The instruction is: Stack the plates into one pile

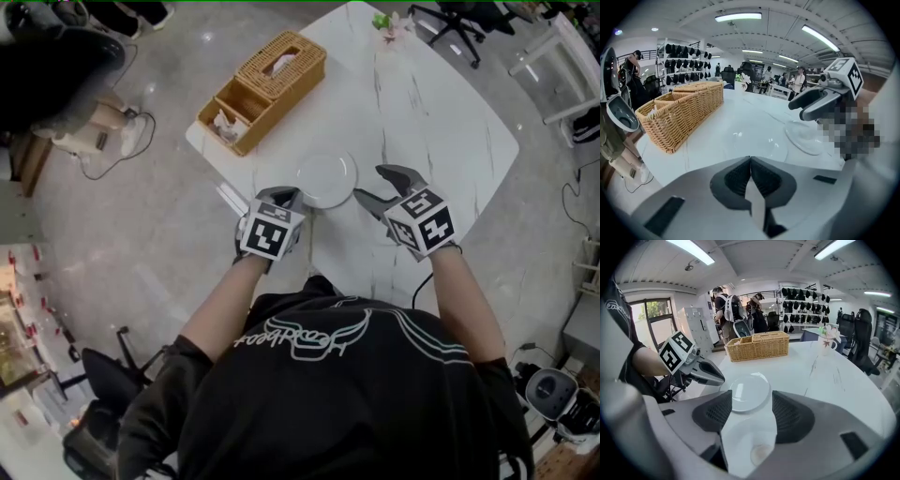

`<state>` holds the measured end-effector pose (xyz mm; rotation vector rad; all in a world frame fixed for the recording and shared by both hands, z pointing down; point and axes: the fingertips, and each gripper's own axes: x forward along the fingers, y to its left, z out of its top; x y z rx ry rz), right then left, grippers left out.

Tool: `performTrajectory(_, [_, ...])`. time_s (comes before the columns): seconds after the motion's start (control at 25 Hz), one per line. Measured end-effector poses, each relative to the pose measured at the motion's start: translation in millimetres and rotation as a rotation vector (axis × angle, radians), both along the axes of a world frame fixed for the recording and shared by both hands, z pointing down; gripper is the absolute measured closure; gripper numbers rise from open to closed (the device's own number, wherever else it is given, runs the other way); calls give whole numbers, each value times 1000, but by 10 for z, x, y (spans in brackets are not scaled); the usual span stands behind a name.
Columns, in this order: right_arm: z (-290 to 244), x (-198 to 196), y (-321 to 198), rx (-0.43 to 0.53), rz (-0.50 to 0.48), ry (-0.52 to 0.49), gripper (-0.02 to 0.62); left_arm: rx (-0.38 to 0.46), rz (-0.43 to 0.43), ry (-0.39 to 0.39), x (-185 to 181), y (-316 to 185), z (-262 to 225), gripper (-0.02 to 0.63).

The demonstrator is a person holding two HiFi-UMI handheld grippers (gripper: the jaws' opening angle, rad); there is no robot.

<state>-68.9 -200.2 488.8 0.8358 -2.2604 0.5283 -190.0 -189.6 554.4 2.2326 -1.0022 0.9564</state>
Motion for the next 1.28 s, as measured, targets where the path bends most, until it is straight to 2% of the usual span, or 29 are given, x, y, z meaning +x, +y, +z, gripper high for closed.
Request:
performTrajectory(0.2, [71,-47,-113,-42,28,-27,328,-33,3,-4,6,-33,50,582])
performTrajectory(0.44, [199,-74,-206,-95,49,-28,328,-30,0,-30,-12,-86,72,581])
performTrajectory(0.96, [442,-160,-263,-253,123,-91,330,-69,25,-22,-14,-48,163,581])
performTrajectory(1.12, [480,-221,-224,-293,127,-110,362,-62,32,-14,-12,-48,172,582])
performTrajectory(1.28, [498,-213,-250,-313,165,-116,437,-54,36,-5,-19,-50,168,581])
